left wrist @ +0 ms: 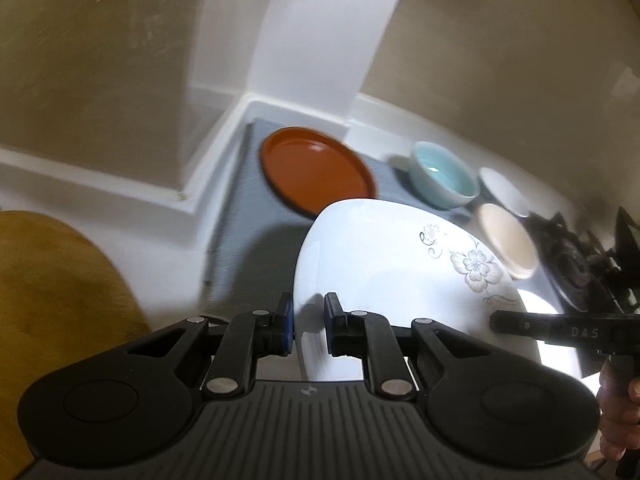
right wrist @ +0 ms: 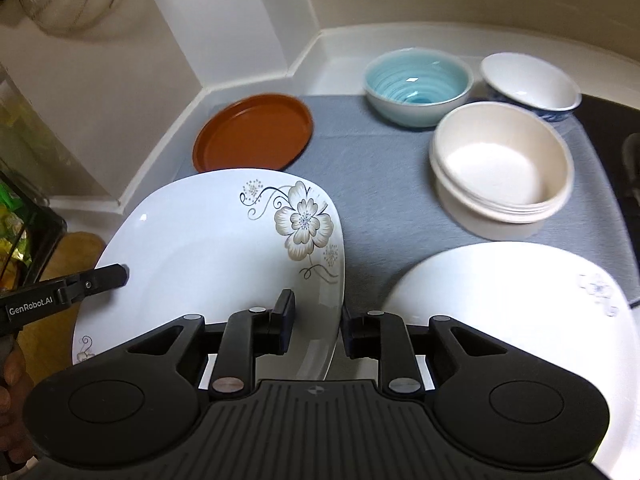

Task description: Organize plates and bowls

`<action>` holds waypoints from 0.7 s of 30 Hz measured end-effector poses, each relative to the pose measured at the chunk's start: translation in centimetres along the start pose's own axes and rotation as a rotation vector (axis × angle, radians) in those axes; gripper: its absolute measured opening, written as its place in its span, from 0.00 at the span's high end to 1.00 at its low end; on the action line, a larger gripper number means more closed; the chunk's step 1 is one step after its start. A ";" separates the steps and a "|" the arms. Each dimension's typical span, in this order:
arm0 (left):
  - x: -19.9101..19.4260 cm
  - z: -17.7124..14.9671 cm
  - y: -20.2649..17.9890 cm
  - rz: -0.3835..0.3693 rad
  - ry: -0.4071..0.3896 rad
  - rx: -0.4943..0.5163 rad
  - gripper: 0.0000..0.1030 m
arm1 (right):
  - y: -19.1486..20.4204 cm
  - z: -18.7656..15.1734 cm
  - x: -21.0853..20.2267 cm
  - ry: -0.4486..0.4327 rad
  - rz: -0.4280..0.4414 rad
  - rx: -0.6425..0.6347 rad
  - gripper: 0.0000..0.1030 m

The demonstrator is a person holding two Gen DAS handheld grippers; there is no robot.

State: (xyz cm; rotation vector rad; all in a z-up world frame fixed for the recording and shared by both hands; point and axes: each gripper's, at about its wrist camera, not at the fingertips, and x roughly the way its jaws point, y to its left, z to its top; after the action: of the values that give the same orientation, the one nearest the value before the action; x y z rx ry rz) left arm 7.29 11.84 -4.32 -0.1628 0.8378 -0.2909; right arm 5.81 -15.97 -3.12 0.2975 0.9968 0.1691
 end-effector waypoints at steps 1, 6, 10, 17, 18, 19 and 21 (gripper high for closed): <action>-0.2 -0.1 -0.6 -0.008 -0.002 0.008 0.84 | -0.3 -0.1 -0.5 -0.010 -0.006 0.006 0.75; 0.5 -0.4 -4.3 -0.052 0.009 0.056 0.84 | -3.0 -0.7 -3.4 -0.056 -0.047 0.059 0.75; 1.7 -1.0 -7.4 -0.083 0.035 0.098 0.84 | -5.8 -2.0 -5.0 -0.075 -0.090 0.112 0.75; 4.1 -2.2 -10.8 -0.099 0.081 0.147 0.84 | -9.8 -4.2 -5.7 -0.077 -0.133 0.201 0.75; 4.3 -2.3 -11.1 -0.100 0.085 0.152 0.84 | -10.2 -4.3 -5.8 -0.078 -0.137 0.207 0.75; 4.4 -2.4 -11.3 -0.103 0.088 0.159 0.84 | -10.5 -4.4 -5.7 -0.078 -0.138 0.213 0.75; 4.5 -2.6 -11.7 -0.107 0.093 0.174 0.84 | -11.2 -4.5 -5.6 -0.083 -0.137 0.226 0.75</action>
State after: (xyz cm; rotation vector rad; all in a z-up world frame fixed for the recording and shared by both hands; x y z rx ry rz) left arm 5.91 -0.77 -6.22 -0.0318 0.8930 -0.4733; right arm -0.88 -27.40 -4.56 0.4374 0.9509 -0.0807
